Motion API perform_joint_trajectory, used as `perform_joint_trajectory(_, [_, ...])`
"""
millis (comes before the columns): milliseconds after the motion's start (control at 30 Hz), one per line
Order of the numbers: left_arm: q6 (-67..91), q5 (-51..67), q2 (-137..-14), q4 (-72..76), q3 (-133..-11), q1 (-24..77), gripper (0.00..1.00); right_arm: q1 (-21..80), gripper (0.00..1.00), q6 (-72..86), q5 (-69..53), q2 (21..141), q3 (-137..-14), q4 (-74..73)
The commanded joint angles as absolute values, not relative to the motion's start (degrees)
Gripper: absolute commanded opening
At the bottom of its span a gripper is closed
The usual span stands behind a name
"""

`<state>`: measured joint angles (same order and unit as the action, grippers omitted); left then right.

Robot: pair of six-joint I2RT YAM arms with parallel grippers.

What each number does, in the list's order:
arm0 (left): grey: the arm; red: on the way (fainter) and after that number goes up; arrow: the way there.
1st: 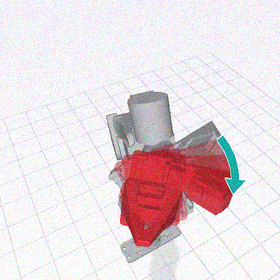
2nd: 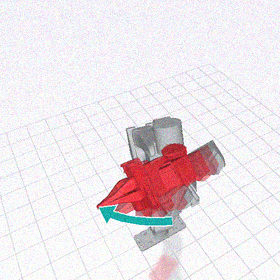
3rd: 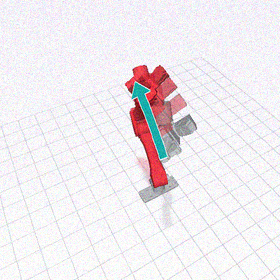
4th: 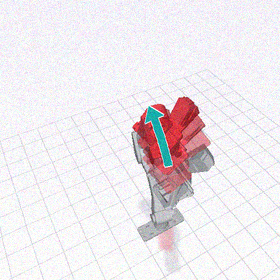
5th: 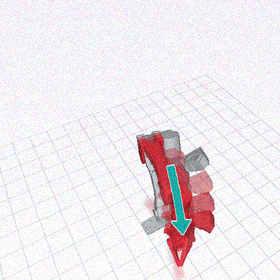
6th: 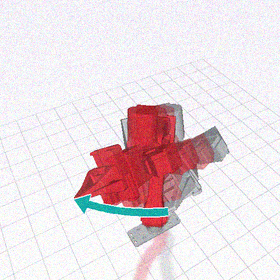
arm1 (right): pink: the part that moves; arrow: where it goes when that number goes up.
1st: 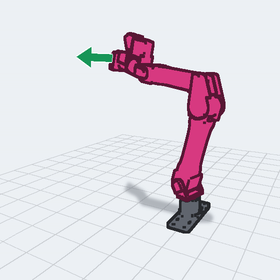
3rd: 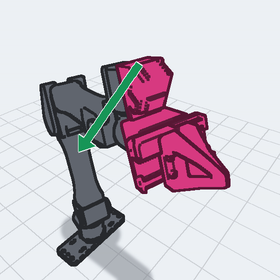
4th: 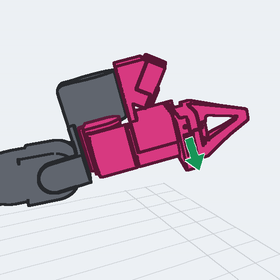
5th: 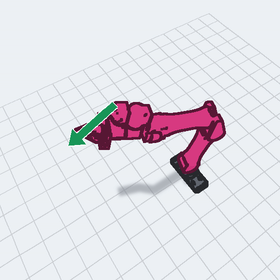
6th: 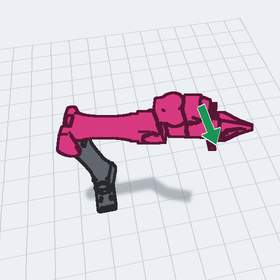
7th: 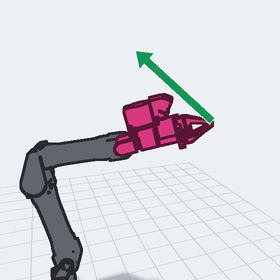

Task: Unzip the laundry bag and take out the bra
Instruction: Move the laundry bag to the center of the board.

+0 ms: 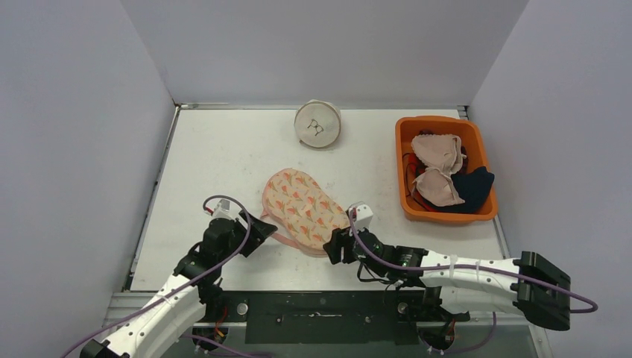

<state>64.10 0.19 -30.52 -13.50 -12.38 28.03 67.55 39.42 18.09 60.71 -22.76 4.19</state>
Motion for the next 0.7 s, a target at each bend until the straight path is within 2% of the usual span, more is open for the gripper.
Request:
perform_joint_trajectory(0, [70.7,6.2,-36.1,2.6,-10.5,28.4,0.65,68.2,0.60,37.5,15.7,57.6,-26.8,4.5])
perform_joint_trajectory(233, [70.6,3.7,-48.8,9.7,-12.8,29.0,0.64,69.7,0.48,34.6,18.5,71.3,-33.6,8.3])
perform_joint_trajectory(433, [70.1,0.8,-54.7,12.2,-13.9,29.4,0.63,70.4,0.44,33.6,21.2,80.1,-35.3,11.8])
perform_joint_trajectory(667, [70.6,0.4,-63.1,17.9,-15.1,29.3,0.63,72.1,0.44,34.2,21.6,81.3,-33.5,12.9])
